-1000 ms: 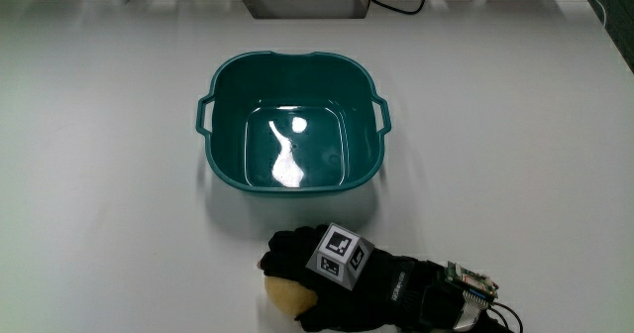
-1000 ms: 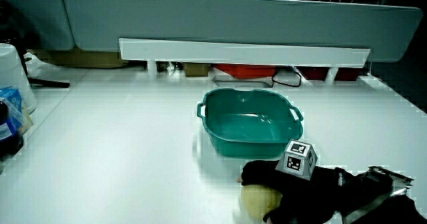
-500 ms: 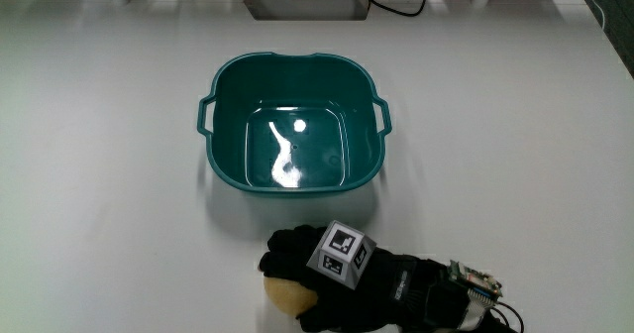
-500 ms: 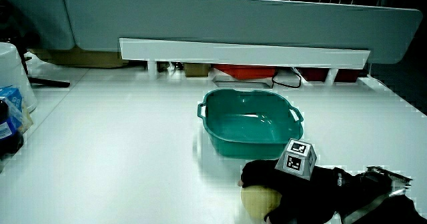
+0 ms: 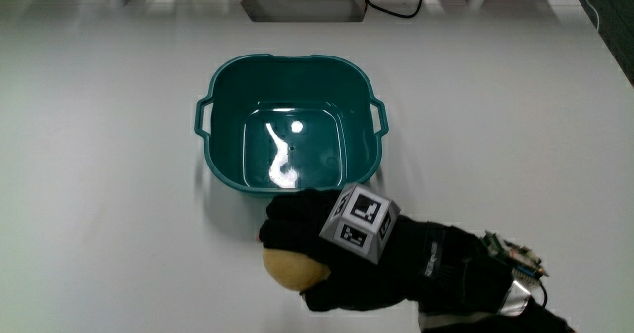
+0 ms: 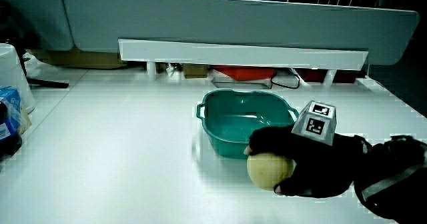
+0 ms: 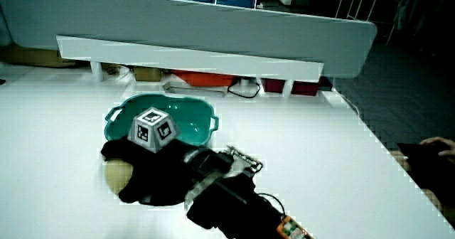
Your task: Pick pear from desk
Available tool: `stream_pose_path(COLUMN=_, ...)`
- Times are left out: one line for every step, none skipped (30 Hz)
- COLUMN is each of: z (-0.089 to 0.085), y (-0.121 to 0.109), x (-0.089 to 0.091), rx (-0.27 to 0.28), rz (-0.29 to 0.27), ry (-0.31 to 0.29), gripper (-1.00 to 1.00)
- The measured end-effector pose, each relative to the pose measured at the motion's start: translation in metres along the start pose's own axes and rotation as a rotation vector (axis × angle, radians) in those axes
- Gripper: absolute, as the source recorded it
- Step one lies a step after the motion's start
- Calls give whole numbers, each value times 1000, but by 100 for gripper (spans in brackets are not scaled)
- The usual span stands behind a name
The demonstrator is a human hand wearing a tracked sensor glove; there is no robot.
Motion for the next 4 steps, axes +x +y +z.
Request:
stream_pose_path(z=3, y=0, x=2, rx=2, rz=0, ry=1, gripper=100)
stream_pose_path(z=5, y=1, x=4, rx=-2, rz=-5, ry=3, gripper=100)
stream_pose_path(z=7, y=2, x=6, rx=-7, rz=-12, ry=-7, gripper=100)
stream_pose_path(z=9, y=3, x=8, rx=-6, rz=-20, ry=-14, gripper=100)
